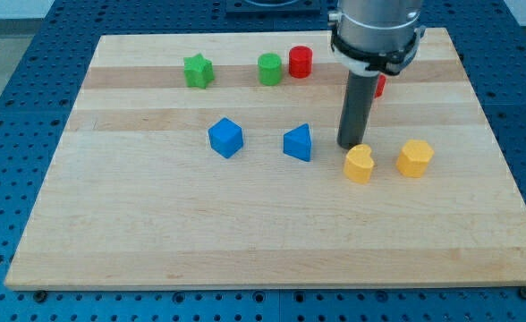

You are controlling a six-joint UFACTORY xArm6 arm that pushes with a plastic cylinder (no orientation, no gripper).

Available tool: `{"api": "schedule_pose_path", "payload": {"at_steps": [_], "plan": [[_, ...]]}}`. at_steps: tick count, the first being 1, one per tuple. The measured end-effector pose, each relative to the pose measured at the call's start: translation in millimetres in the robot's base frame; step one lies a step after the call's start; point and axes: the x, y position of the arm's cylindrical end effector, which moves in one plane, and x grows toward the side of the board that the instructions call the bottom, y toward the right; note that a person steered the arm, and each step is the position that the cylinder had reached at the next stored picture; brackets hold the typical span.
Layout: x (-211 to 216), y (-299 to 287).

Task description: Push the red star towards the top right of the board

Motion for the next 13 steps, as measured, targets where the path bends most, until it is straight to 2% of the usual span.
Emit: {"api": "schedule_pose_path", "payload": {"at_steps": [1,2,5,7,10,11,13], "plan": [[-34.4,3.4],[-42.6,3.3],[4.5,39.1],[-15.1,66.2],[-43.1,20.1],[-69.6,20.1],[-73.0,29.3]]}}
